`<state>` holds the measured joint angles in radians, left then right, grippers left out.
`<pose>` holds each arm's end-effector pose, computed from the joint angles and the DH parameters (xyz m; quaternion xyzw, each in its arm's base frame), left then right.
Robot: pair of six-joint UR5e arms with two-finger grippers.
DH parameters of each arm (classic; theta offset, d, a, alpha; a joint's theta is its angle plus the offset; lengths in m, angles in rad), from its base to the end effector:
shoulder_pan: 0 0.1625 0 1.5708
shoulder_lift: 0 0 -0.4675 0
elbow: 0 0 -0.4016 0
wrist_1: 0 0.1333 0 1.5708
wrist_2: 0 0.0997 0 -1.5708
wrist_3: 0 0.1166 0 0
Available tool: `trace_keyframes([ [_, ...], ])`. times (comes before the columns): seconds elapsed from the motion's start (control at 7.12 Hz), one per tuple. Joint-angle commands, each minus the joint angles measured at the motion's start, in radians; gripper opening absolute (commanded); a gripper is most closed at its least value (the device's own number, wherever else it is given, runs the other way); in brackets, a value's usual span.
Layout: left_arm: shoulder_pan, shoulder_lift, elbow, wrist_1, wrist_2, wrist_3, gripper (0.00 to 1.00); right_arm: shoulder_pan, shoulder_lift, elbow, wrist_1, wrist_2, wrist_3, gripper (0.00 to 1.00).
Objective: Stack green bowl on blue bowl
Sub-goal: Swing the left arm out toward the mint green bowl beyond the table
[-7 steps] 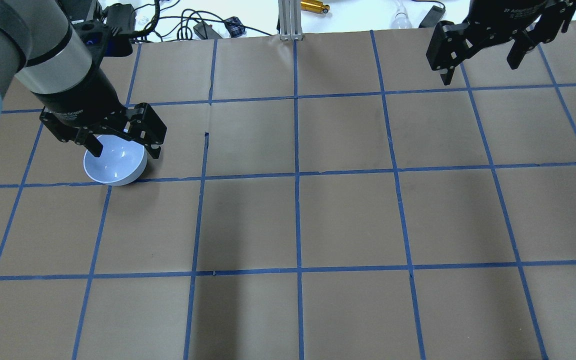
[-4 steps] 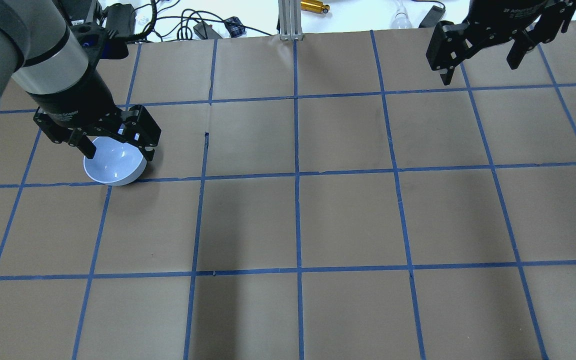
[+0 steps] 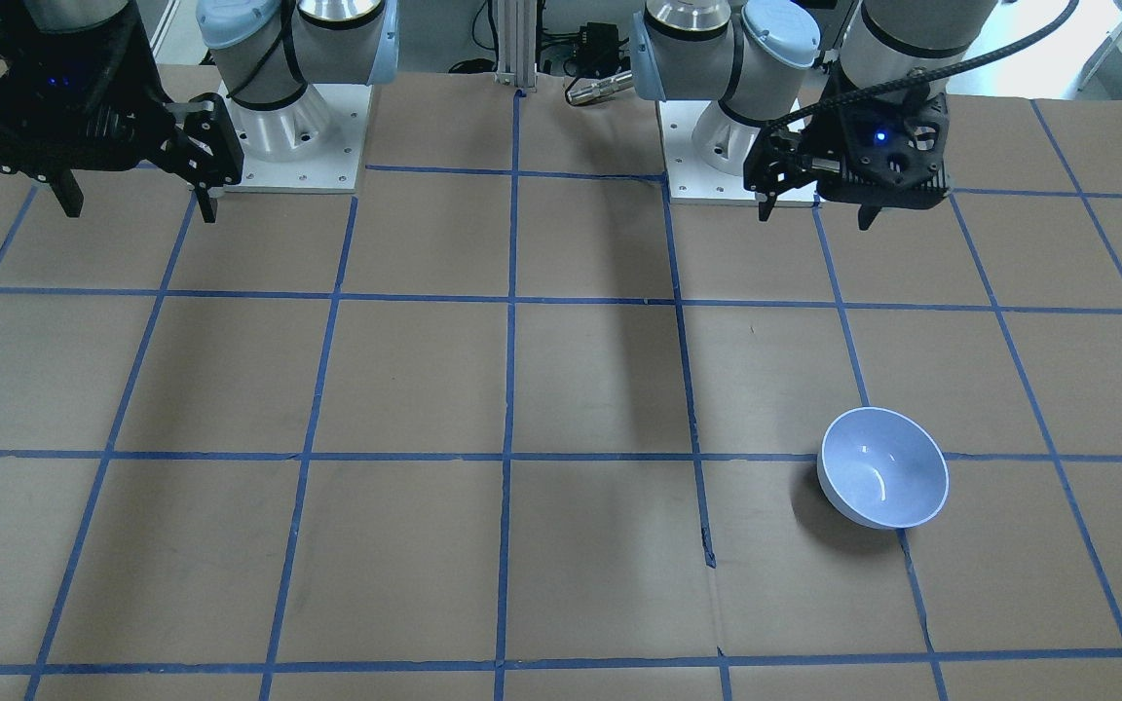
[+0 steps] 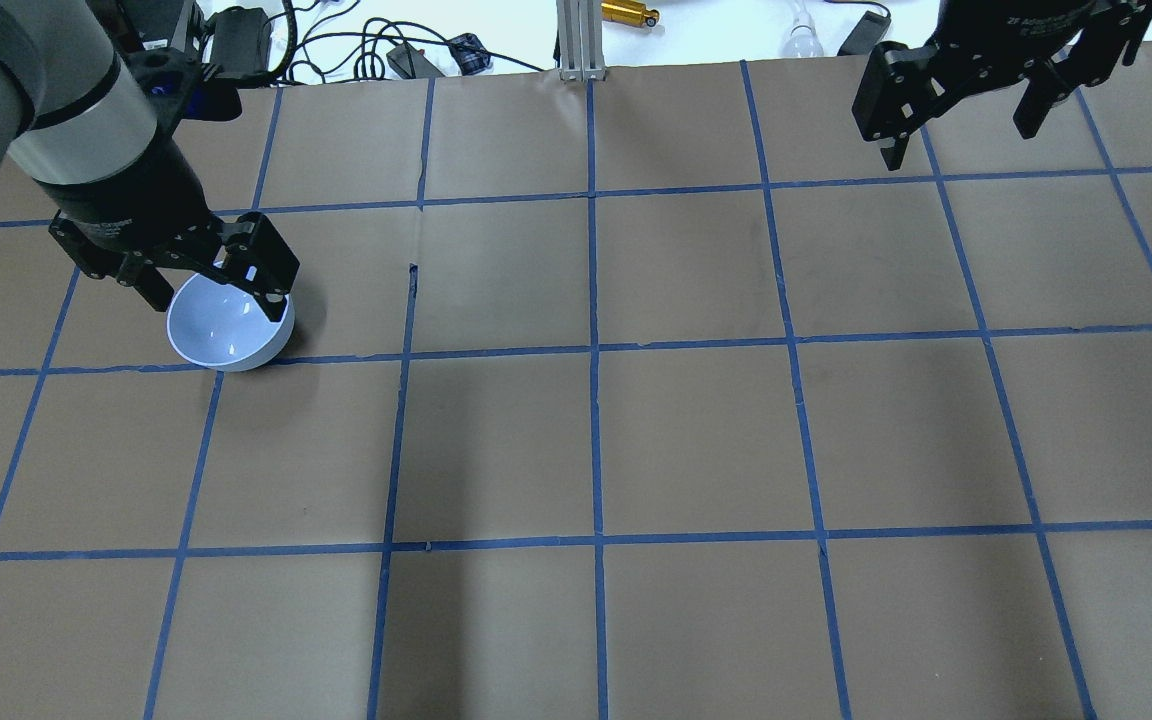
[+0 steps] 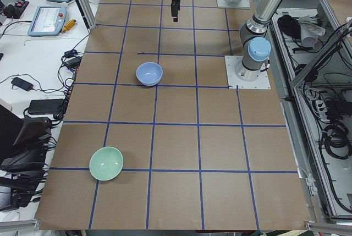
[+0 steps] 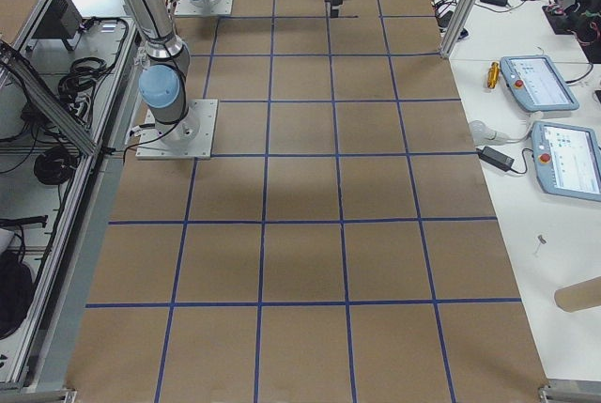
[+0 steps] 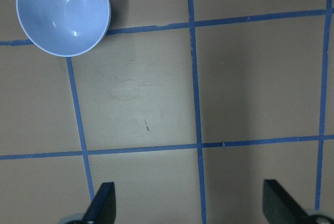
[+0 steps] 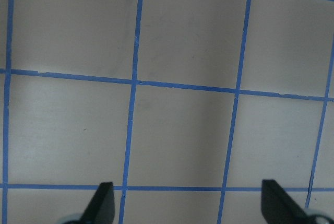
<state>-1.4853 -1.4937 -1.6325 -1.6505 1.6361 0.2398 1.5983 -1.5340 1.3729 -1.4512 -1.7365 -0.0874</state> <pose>-0.0862 -0.4666 0.5123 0.0780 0.9959 0.0370 0.0270 0.1283 -0.5147 0.5833 0.0555 -0.9948 0.0182 0.0833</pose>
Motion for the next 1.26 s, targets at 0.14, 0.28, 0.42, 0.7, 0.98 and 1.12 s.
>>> trace_keyframes([
  [0.14, 0.241, -0.048, 0.02, 0.053, -0.005, 0.429, 1.0, -0.001, 0.0, 0.0, 0.0, 0.0, 0.0, 1.0],
  [0.28, 0.293, -0.071, 0.032, 0.076, -0.007, 0.537, 1.0, 0.0, 0.0, 0.0, 0.0, 0.0, 0.0, 1.0],
  [0.42, 0.345, -0.104, 0.051, 0.118, -0.007, 0.659, 1.0, 0.0, 0.0, 0.0, 0.0, 0.0, 0.0, 1.0],
  [0.7, 0.46, -0.192, 0.101, 0.155, -0.01, 0.871, 1.0, 0.0, 0.0, 0.0, 0.0, 0.0, 0.0, 1.0],
  [0.98, 0.584, -0.287, 0.172, 0.211, -0.009, 1.117, 1.0, 0.0, 0.0, 0.0, 0.0, 0.0, 0.0, 1.0],
  [1.12, 0.653, -0.348, 0.219, 0.219, -0.021, 1.241, 0.98, 0.0, 0.0, 0.0, 0.0, 0.0, 0.0, 1.0],
])
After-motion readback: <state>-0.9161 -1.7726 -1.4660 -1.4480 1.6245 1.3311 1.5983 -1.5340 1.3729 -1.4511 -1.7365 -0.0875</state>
